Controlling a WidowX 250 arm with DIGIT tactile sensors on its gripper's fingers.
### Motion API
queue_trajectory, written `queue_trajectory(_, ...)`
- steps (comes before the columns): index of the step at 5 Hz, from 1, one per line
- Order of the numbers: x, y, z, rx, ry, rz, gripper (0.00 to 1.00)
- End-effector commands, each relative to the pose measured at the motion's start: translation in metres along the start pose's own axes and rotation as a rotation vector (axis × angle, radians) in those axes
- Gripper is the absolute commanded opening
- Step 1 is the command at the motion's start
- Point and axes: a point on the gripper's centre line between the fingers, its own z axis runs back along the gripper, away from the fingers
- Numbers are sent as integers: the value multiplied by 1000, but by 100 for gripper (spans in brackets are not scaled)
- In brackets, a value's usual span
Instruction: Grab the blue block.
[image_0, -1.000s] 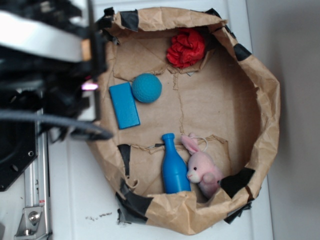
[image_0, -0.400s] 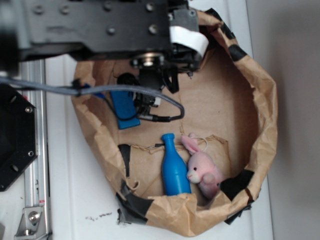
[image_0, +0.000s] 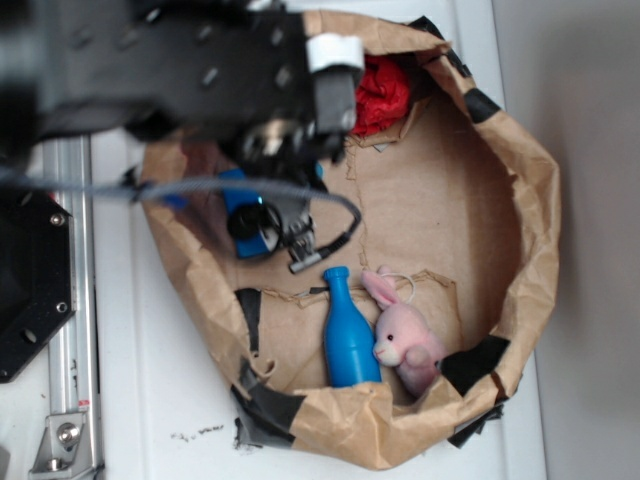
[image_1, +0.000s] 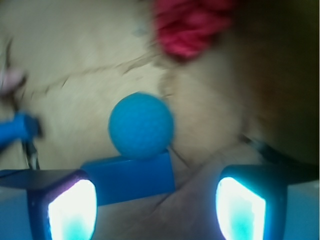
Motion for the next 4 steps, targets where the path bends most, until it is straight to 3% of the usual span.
queue_trajectory(1,4,-10,7,-2,-35,6,100)
queue_trajectory(2,4,-10,7,-2,-35,6,100)
queue_trajectory(3,-2,-19,-6,-38,-151,136,100)
queue_trajectory(4,1,-32,-33,-32,-197,297,100)
